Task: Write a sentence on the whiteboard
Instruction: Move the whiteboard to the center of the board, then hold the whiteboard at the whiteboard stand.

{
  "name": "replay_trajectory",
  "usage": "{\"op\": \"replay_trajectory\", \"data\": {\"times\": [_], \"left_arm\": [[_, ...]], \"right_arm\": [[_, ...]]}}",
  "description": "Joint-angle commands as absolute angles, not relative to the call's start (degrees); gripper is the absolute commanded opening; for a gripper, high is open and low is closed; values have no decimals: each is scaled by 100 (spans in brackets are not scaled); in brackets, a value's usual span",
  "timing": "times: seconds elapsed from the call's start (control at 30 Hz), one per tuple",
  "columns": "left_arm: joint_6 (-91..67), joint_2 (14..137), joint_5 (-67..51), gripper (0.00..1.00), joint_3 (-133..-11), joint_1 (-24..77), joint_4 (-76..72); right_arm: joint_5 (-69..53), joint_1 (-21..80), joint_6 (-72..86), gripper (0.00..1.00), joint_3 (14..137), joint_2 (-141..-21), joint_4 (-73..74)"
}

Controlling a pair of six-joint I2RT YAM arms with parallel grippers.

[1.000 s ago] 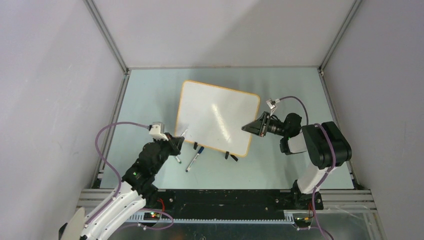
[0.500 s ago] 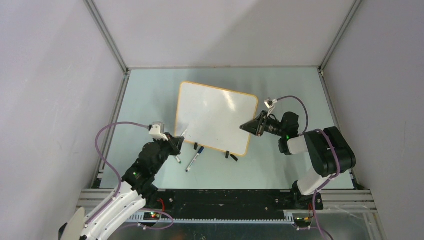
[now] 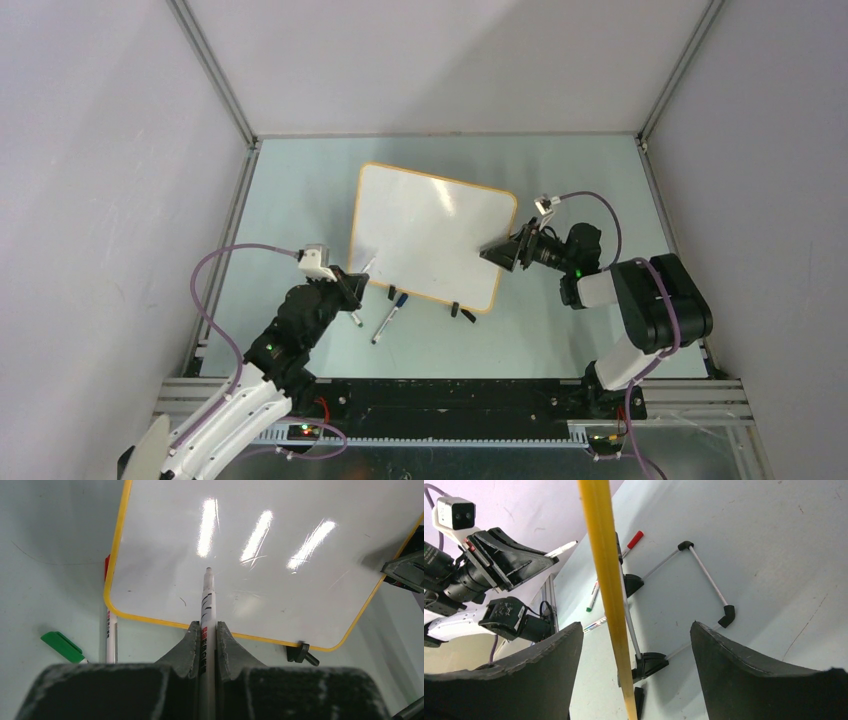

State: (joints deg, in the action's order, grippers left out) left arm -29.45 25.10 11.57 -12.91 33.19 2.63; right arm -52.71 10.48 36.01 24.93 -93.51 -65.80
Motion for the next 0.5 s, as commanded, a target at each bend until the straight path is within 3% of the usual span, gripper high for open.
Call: {"op": "replay_trajectory", "data": {"times": [0.0, 0.07, 0.13, 0.47], "left_arm": [[-2820, 2478, 1128, 0, -1361, 3295, 111], [-2813, 2474, 1140, 0, -1355, 3291, 120], [-2812, 2459, 1138, 0, -1351, 3295, 117], [-2787, 2261, 1192, 0, -1314, 3295, 173]], "right_arm": [[-5119, 1035, 3543, 87, 2560, -9129, -6566], [-5104, 1030, 3570, 96, 2562, -9079, -6505], [-5266, 1013, 3600, 99, 2575, -9038, -6520], [-5592, 846, 3476, 99, 2602, -8608, -6175]]}}
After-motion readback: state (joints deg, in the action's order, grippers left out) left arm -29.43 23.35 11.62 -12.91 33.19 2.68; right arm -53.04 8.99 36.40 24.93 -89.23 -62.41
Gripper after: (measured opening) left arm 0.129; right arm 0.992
